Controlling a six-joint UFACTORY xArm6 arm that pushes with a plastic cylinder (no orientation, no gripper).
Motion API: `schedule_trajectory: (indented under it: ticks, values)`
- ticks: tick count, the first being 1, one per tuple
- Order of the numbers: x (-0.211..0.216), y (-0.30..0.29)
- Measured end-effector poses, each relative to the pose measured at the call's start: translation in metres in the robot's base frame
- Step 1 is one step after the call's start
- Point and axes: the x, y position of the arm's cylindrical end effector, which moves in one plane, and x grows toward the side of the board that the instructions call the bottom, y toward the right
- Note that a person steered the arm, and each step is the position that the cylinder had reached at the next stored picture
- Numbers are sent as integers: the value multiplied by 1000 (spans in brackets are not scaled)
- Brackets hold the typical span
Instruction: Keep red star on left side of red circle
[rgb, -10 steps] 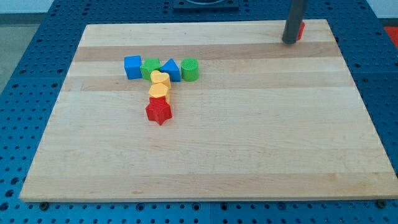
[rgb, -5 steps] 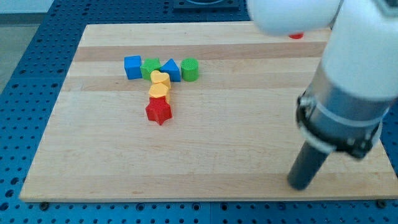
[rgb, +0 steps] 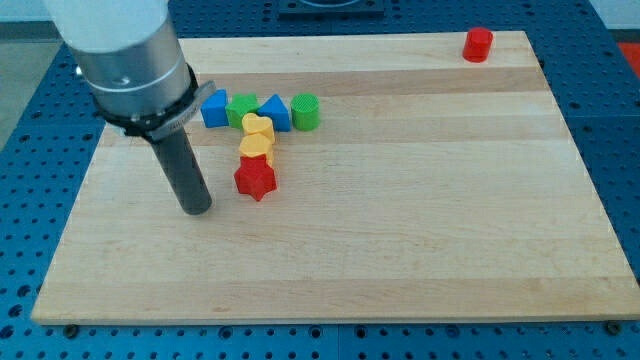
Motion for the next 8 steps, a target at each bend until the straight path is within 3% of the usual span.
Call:
schedule_trajectory:
  ticks: [1,3,4,6,7,8]
  values:
    - [-14,24]
    - [-17,131]
    - [-45,147]
    - [-64,107]
    - [-85,115]
    - [-85,162]
